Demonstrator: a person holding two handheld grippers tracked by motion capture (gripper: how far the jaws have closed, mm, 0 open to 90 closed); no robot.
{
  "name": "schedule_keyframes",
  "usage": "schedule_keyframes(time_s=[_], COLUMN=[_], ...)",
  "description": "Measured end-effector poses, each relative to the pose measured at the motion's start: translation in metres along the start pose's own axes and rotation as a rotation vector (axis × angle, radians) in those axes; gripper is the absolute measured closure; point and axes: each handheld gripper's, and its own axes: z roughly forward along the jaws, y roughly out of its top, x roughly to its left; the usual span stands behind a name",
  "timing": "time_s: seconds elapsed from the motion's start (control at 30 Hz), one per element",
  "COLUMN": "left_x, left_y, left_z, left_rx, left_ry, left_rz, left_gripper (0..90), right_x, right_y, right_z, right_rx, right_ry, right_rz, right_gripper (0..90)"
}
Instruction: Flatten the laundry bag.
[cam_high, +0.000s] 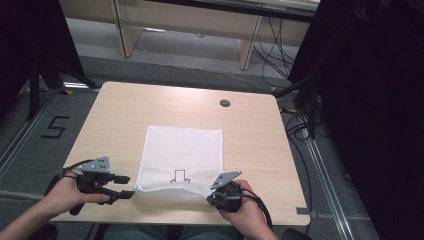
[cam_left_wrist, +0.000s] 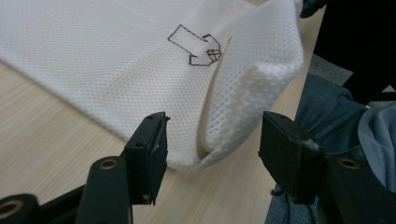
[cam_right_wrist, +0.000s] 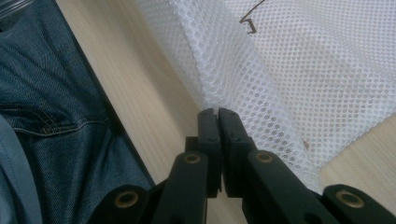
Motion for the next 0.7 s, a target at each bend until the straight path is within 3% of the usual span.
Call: schedule_keyframes(time_s=[0.17, 0.23, 0.3, 0.43, 0.63, 0.7], left_x=[0.014, 0.019, 0.024, 0.025, 0.024, 0.023], left_y=[0.003, 0.006, 0.013, 0.022, 0.036, 0.04], left_z=[-0.01, -0.01, -0.002, 0.012, 0.044, 0.053], left_rx=[-0.016, -0.016, -0.003, 0.017, 0.098, 0.107], left_ry=[0.052, 0.084, 0.122, 0.119, 0.116, 0.107], left_rz=[-0.026, -0.05, -0.035, -0.033, 0.032, 0.044], left_gripper=[43.4, 44.2, 45.0, 44.7, 44.3, 44.3], right_x=[0.003, 0.003, 0.004, 0.004, 0.006, 0.007], right_y=[-0.001, -0.001, -0.002, -0.002, -0.003, -0.003], right_z=[0.002, 0.002, 0.002, 0.002, 0.002, 0.001], right_rx=[0.005, 0.016, 0.023, 0.03, 0.037, 0.045], right_ry=[0.02, 0.009, 0.011, 0.008, 0.024, 0.027], right_rz=[0.013, -0.009, -0.001, -0.004, -0.026, -0.013], right_gripper=[89.3, 89.2, 89.2, 89.1, 89.0, 88.9])
